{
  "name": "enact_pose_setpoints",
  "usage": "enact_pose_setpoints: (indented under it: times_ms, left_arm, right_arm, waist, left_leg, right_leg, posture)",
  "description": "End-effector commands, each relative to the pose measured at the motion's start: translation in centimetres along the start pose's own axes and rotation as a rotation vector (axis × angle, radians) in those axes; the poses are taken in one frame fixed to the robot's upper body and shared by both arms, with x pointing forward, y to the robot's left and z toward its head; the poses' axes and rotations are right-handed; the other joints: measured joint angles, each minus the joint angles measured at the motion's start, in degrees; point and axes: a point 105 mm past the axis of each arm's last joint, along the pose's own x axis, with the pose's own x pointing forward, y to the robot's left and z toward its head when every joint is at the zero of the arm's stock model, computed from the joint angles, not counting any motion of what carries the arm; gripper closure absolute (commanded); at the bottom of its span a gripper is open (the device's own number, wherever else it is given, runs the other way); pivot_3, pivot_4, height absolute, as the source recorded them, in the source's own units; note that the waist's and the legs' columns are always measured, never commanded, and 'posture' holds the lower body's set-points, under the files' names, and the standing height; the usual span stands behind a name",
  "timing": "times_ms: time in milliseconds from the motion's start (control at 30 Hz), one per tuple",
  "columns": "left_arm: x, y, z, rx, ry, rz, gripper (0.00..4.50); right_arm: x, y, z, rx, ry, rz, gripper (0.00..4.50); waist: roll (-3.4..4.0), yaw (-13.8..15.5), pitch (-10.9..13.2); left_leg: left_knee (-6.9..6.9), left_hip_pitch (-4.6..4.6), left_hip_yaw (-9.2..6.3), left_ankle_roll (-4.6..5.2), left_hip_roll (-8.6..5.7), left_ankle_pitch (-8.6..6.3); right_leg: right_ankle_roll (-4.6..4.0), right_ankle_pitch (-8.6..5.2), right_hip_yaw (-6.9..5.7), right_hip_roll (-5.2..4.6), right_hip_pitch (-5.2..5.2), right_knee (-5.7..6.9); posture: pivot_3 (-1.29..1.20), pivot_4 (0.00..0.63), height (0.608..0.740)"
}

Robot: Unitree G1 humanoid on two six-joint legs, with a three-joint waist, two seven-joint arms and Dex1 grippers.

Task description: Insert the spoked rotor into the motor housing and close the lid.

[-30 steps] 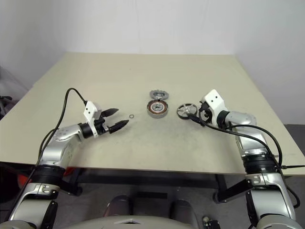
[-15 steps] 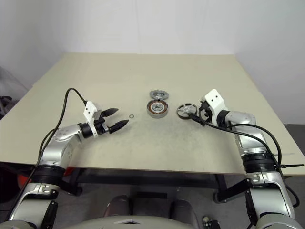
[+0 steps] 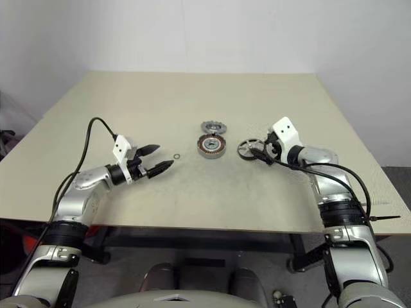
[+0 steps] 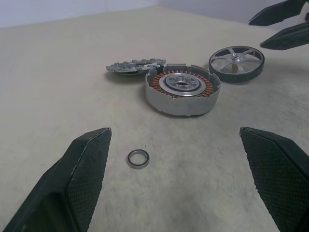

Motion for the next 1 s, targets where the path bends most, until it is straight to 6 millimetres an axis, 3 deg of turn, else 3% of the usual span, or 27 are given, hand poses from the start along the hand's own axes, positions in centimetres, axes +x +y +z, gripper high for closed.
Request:
enact_pose_setpoints:
  times_ms: [33, 467, 700, 1000]
  left_arm:
    - [0.3, 0.3, 1.7, 0.041, -0.05, 0.004, 0.0]
    - [0.0, 0.2, 1.5, 0.039, -0.046, 0.023, 0.0]
    - [-0.2, 0.2, 1.5, 0.038, -0.044, 0.03, 0.0]
    - [-0.2, 0.3, 1.4, 0.039, -0.037, 0.03, 0.0]
  right_arm:
    - [1.0, -0.3, 1.4, -0.022, -0.024, -0.033, 0.05]
    - [2.8, 0.1, 1.3, -0.033, -0.002, -0.048, 0.05]
    - [2.6, -0.3, 0.3, -0.035, 0.025, -0.072, 0.05]
    - [1.5, -1.5, 1.6, 0.045, -0.037, -0.115, 0.05]
  waist:
    - [0.0, 0.0, 0.0]
    - [0.0, 0.01, 0.0]
    - [0.0, 0.01, 0.0]
    - [0.0, 0.02, 0.0]
  left_leg:
    - [0.0, 0.0, 0.0, -0.01, 0.0, 0.0]
    - [0.0, -0.03, 0.0, -0.05, 0.0, 0.03]
    - [0.0, -0.03, 0.0, -0.04, 0.0, 0.02]
    - [0.0, -0.03, 0.0, -0.04, -0.01, 0.02]
  right_leg:
    - [0.0, 0.0, 0.0, 0.0, 0.0, 0.0]
    - [-0.01, -0.01, 0.0, 0.0, -0.03, 0.03]
    - [-0.01, -0.01, 0.0, 0.0, -0.03, 0.04]
    - [-0.01, -0.01, 0.0, 0.0, -0.03, 0.04]
  posture:
    - [0.0, 0.0, 0.74]
    - [0.0, 0.0, 0.74]
    - [0.0, 0.0, 0.74]
    - [0.0, 0.0, 0.74]
